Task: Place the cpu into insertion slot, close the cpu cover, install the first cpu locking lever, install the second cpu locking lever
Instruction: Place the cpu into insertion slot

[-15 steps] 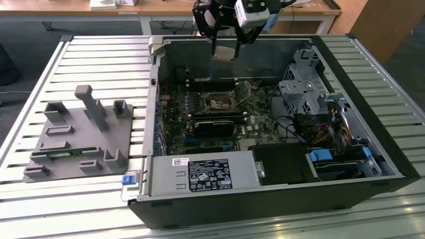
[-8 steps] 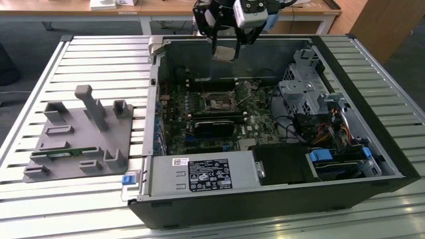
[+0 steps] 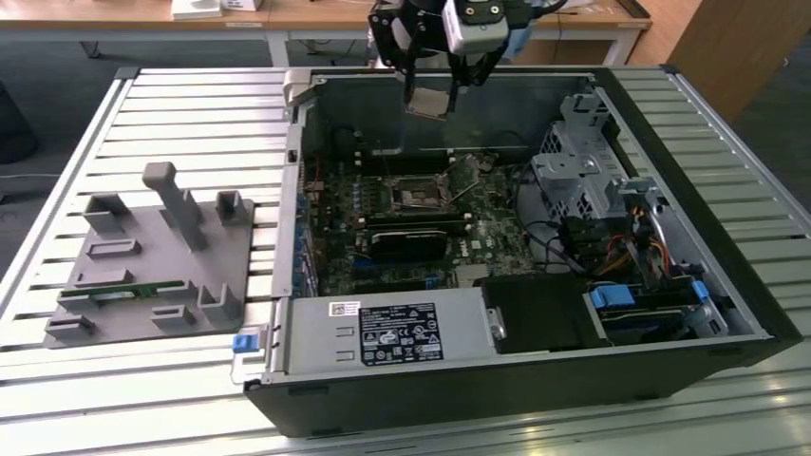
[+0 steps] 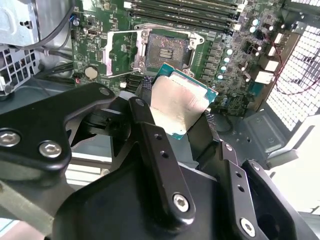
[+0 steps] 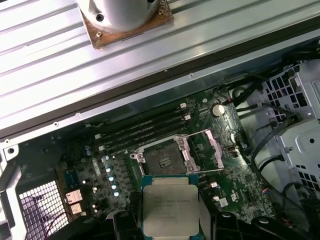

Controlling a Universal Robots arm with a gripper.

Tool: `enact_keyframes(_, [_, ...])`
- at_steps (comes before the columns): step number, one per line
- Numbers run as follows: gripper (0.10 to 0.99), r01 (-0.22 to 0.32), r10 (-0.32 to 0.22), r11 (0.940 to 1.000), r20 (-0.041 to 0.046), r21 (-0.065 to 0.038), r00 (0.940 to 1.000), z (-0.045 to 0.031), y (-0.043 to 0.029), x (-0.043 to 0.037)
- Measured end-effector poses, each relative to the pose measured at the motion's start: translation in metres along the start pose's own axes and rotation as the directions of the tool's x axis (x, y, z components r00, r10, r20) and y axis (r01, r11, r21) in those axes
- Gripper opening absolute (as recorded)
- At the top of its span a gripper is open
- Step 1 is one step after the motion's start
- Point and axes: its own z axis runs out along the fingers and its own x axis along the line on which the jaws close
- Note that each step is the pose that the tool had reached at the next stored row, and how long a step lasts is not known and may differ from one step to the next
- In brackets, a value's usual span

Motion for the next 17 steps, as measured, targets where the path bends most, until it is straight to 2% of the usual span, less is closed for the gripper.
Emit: enact_keyframes(17, [0.537, -0.083, 0.083, 0.9966, 0.0072, -0.002, 0.9965, 0.0005, -0.0001, 0.0000])
